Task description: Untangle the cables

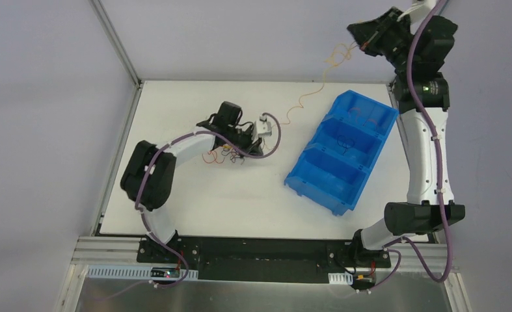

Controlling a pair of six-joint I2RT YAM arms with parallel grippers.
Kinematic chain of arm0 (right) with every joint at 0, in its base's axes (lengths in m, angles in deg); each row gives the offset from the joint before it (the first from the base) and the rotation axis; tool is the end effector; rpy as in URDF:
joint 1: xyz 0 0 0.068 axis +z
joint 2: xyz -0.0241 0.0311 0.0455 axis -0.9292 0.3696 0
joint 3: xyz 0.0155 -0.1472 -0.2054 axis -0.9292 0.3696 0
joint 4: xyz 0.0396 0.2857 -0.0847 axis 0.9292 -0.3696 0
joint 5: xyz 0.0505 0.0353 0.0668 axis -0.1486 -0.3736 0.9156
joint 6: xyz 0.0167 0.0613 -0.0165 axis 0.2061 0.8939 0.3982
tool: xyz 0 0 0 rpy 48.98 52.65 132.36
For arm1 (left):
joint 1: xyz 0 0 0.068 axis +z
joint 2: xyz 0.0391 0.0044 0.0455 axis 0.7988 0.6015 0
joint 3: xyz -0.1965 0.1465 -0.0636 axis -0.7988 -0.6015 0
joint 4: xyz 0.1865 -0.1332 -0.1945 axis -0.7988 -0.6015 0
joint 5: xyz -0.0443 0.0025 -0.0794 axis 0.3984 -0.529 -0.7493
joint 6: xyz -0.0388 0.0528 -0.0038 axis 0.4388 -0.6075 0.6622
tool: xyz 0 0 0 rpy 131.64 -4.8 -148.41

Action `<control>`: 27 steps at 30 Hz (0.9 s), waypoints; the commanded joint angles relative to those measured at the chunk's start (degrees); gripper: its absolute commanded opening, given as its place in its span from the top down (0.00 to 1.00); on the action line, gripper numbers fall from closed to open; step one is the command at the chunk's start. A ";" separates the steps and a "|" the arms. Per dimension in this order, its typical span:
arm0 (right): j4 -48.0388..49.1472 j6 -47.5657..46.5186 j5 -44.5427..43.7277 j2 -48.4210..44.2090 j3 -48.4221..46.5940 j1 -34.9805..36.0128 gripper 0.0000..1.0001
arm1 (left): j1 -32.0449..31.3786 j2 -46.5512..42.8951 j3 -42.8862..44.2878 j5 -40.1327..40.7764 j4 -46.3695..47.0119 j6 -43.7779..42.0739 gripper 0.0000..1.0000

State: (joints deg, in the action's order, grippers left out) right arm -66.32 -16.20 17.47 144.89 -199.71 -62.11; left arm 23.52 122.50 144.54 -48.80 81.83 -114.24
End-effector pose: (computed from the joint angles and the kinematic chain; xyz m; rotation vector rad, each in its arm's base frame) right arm 0.3531 0.0607 0.5625 -0.2477 1.3865 0.6413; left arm 0.3795 -0.2587 0.1860 1.4289 1.5018 -0.8799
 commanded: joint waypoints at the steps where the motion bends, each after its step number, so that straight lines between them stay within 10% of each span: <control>1: -0.72 -3.14 -10.98 -1.06 -1.72 -10.22 1.00 | 1.73 -15.06 -14.40 -2.04 -13.24 -19.07 1.00; 9: -3.29 3.76 -3.49 4.97 -11.18 -19.56 1.00 | 15.46 -18.15 -18.81 1.97 -31.49 -33.35 1.00; 27: -12.38 -4.16 13.83 -17.49 13.38 -19.34 1.00 | 16.75 -14.36 -9.71 4.61 -25.49 -11.36 1.00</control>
State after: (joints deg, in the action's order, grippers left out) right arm -77.05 -16.98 26.03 135.67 -190.09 -81.72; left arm 40.64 108.36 133.11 -43.84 55.17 -129.32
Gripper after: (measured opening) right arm 0.010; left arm 0.011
